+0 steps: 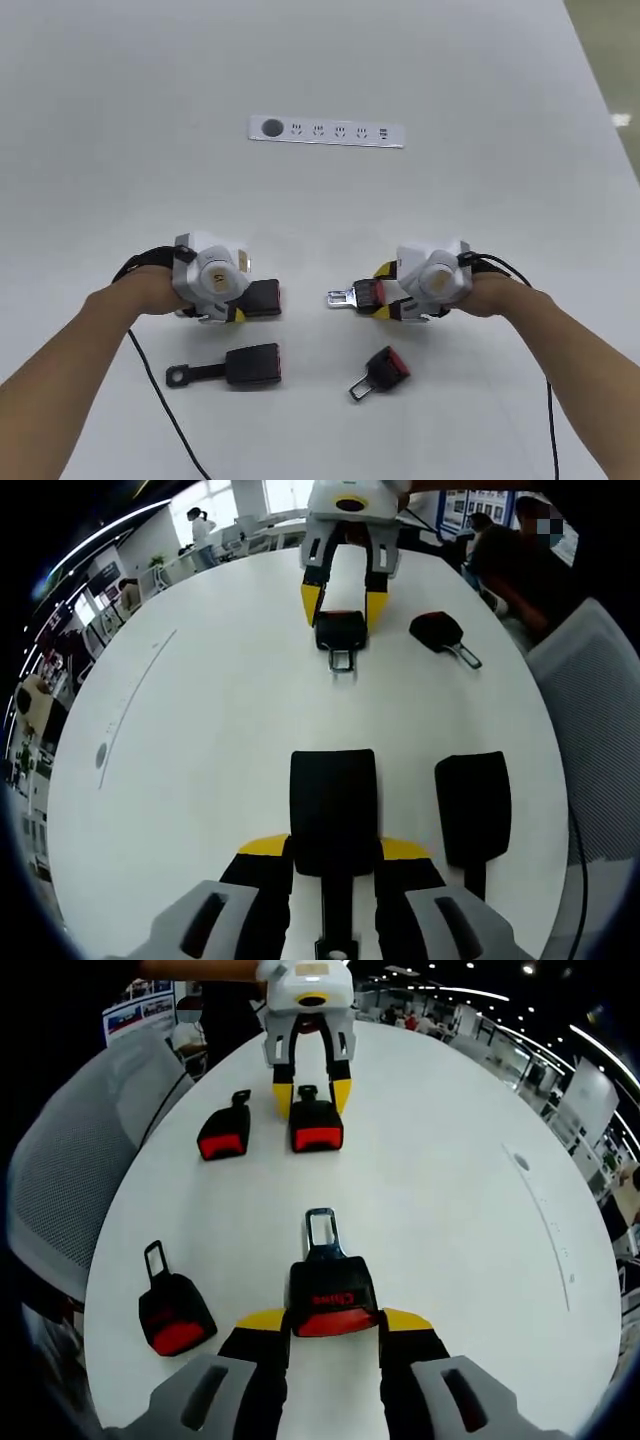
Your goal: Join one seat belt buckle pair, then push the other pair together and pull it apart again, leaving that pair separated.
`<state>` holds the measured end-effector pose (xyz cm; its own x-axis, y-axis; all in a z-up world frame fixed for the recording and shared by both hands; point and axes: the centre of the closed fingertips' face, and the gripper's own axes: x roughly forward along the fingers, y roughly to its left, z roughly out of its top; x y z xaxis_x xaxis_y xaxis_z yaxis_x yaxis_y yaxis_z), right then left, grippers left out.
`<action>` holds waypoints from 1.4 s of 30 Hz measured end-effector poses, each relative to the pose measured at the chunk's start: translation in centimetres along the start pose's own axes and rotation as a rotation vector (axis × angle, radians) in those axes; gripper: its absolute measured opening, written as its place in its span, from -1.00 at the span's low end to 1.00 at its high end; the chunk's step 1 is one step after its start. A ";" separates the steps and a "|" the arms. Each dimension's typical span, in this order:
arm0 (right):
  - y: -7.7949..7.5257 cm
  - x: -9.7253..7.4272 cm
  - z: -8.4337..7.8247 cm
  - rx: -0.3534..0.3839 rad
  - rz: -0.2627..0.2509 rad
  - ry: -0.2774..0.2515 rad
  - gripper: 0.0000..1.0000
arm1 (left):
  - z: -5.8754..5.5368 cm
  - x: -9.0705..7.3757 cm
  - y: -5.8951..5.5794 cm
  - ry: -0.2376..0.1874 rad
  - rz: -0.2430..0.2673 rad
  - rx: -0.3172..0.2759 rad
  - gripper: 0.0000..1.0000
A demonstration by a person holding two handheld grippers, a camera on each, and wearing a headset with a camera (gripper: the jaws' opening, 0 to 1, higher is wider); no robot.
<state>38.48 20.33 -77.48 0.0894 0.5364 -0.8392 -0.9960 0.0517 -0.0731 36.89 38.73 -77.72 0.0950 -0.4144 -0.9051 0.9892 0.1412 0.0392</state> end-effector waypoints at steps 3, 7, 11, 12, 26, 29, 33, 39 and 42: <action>0.1 0.0 0.1 -0.001 0.000 0.002 -0.38 | -0.1 0.0 0.0 -0.003 -0.003 0.002 -0.35; 0.2 0.1 0.1 -0.002 -0.003 0.007 -0.38 | -0.1 0.1 0.0 0.004 -0.009 0.018 -0.36; 0.3 0.2 0.0 -0.003 0.000 0.016 -0.39 | -0.2 0.1 0.0 0.015 -0.021 0.040 -0.36; 0.3 0.2 0.0 -0.002 0.000 0.017 -0.39 | -0.1 0.1 0.0 0.019 -0.024 0.047 -0.36; 1.2 0.3 0.2 0.014 0.006 0.029 -0.39 | -0.3 0.2 -0.1 0.060 -0.066 0.094 -0.37; 1.3 0.6 0.5 0.017 0.004 0.026 -0.39 | -0.2 0.2 -0.2 0.065 -0.069 0.100 -0.37; 1.5 1.0 1.0 0.019 0.000 0.024 -0.39 | -0.1 0.2 -0.2 0.065 -0.073 0.090 -0.37; 1.7 1.4 1.7 0.044 -0.015 0.023 -0.39 | -0.2 0.2 -0.2 0.071 -0.077 0.084 -0.37; 1.6 1.6 2.0 0.054 -0.019 0.019 -0.39 | -0.4 0.5 0.0 0.073 -0.080 0.082 -0.37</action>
<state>37.06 22.94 -77.90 0.1082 0.5190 -0.8479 -0.9924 0.1072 -0.0610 36.86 38.89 -78.34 0.0101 -0.3540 -0.9352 0.9994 0.0350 -0.0025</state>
